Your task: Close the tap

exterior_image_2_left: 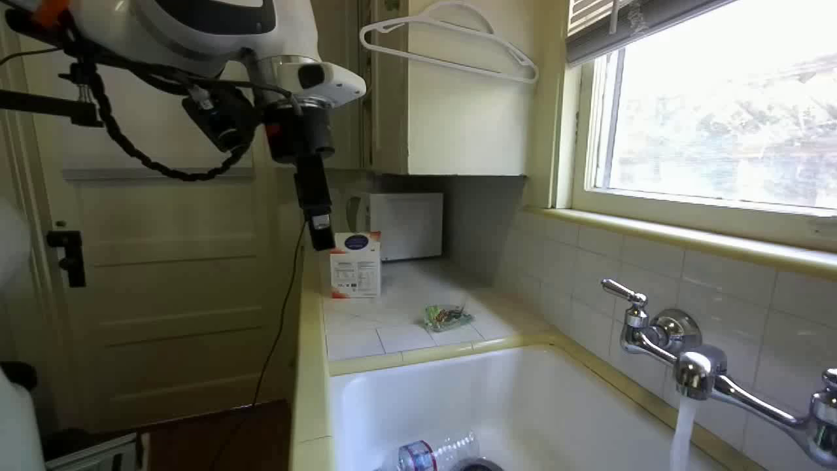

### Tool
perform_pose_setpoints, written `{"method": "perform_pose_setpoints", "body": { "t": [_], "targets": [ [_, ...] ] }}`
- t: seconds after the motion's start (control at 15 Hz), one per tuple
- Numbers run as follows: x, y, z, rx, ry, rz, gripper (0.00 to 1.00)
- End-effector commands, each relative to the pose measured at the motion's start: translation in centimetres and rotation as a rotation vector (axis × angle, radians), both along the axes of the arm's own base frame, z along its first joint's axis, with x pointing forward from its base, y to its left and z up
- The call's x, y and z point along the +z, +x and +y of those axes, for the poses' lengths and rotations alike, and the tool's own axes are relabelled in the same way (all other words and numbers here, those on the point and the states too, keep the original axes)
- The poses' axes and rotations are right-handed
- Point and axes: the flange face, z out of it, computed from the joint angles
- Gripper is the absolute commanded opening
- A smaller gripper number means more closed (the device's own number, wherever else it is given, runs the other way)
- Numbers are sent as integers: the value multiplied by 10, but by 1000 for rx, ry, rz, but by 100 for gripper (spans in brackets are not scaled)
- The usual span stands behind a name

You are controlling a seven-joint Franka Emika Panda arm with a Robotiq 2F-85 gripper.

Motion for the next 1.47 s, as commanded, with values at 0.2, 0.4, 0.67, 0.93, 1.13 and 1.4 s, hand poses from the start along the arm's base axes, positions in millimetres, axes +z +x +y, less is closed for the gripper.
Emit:
{"method": "perform_pose_setpoints", "body": {
  "t": [0.2, 0.4, 0.67, 0.93, 1.13, 1.4],
  "targets": [
    [-5, 0, -1, -2, -2, 15, 100],
    [-5, 0, -1, -2, -2, 15, 100],
    [-9, 24, -21, -105, 12, -16, 100],
    [-17, 67, -77, -303, 65, -59, 100],
    [-24, 104, -122, -432, 92, -81, 100],
    [-19, 158, -172, -583, 83, -87, 100]
  ]
}}
